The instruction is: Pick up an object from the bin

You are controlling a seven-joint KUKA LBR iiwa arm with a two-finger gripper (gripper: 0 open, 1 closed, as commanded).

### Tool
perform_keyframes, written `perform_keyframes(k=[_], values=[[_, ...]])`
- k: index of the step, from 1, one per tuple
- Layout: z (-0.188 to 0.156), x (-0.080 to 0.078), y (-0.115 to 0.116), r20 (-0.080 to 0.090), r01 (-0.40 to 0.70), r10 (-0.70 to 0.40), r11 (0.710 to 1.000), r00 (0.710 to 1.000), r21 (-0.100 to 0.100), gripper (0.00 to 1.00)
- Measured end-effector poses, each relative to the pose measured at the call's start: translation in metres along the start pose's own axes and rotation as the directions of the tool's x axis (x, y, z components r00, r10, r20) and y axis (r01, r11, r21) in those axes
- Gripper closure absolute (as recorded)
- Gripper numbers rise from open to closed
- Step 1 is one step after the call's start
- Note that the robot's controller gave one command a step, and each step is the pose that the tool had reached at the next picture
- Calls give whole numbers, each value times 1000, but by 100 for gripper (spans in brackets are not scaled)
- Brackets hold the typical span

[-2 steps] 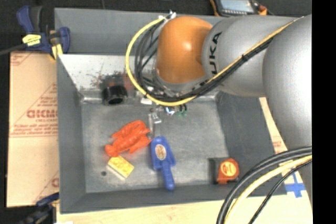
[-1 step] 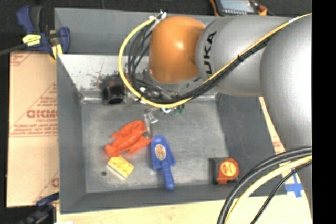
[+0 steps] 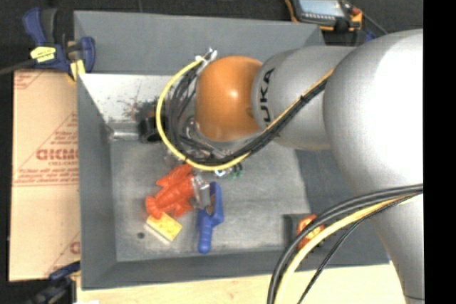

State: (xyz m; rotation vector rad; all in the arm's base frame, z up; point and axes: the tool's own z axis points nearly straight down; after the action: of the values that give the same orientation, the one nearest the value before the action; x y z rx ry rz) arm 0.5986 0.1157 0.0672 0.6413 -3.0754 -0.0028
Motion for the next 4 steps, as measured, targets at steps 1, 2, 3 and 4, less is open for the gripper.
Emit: perform_keyframes(k=[1, 2, 3, 4], values=[[-6, -6, 3, 5, 100, -100, 995, 995, 3, 100], [-6, -6, 3, 5, 100, -100, 995, 995, 3, 100], [-9, -5, 3, 4, 99, -100, 995, 995, 3, 100], [-20, -5, 3, 3, 98, -98, 995, 995, 2, 100]])
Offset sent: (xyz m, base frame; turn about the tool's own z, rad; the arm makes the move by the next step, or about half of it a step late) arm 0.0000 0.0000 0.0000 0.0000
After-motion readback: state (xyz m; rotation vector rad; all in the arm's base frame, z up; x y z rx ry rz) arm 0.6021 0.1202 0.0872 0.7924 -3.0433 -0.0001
